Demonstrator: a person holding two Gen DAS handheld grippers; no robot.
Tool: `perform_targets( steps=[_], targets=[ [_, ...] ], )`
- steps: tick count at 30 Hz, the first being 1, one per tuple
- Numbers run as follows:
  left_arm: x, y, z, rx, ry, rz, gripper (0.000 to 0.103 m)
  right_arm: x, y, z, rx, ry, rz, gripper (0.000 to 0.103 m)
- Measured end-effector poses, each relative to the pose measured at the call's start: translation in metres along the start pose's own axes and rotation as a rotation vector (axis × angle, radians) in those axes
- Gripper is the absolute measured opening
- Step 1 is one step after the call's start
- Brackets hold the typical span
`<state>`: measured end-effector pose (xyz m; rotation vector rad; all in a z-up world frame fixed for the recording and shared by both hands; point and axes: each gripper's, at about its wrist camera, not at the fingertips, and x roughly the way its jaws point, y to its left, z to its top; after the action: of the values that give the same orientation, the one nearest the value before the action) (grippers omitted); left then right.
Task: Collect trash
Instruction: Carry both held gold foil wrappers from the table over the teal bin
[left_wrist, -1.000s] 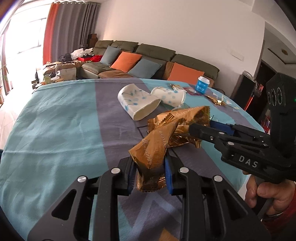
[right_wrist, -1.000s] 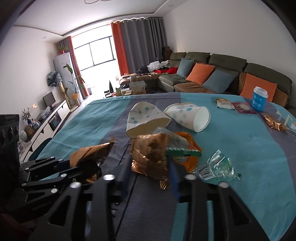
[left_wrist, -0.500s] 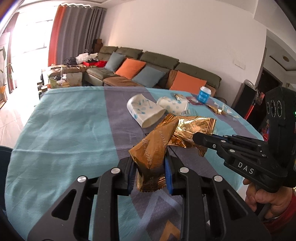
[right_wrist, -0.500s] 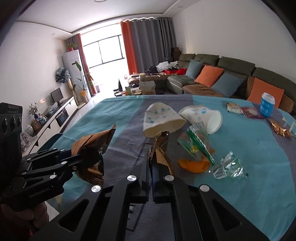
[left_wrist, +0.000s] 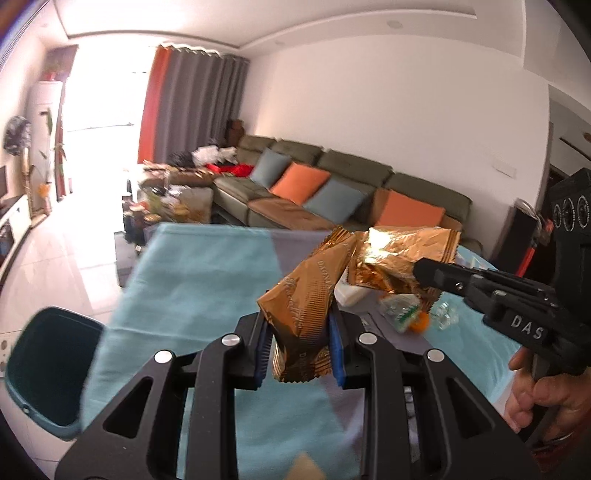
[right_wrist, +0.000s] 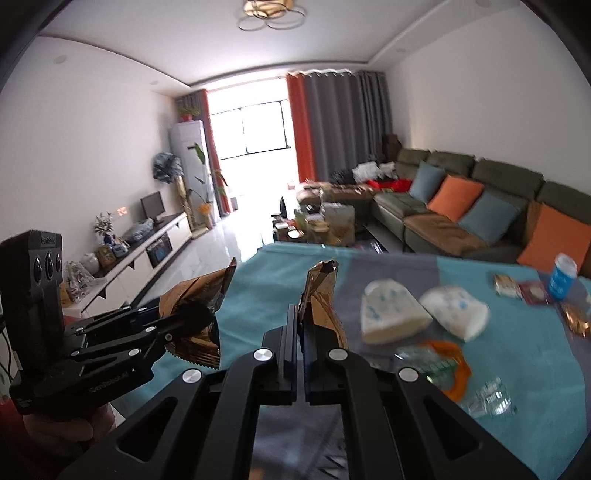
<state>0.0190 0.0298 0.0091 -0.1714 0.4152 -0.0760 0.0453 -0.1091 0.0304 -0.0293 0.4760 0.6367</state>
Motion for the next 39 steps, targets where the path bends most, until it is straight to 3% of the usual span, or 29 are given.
perform_targets(
  steps=[10, 20, 28, 39],
  targets=[
    [-0.060, 0.041, 0.025, -0.006, -0.137, 0.156, 0.026, 0.012, 0.050, 0.037, -0.084, -0.085, 0.096, 0.001],
    [-0.106, 0.074, 0.029, -0.033, -0.186, 0.305, 0.026, 0.039, 0.100, 0.056, -0.164, -0.085, 0.237, 0.001],
    [-0.140, 0.117, 0.020, -0.084, -0.171, 0.450, 0.026, 0.078, 0.138, 0.065, -0.215, -0.012, 0.347, 0.001],
    [-0.154, 0.201, -0.013, -0.215, -0.084, 0.561, 0.026, 0.149, 0.191, 0.054, -0.263, 0.183, 0.456, 0.002]
  ],
)
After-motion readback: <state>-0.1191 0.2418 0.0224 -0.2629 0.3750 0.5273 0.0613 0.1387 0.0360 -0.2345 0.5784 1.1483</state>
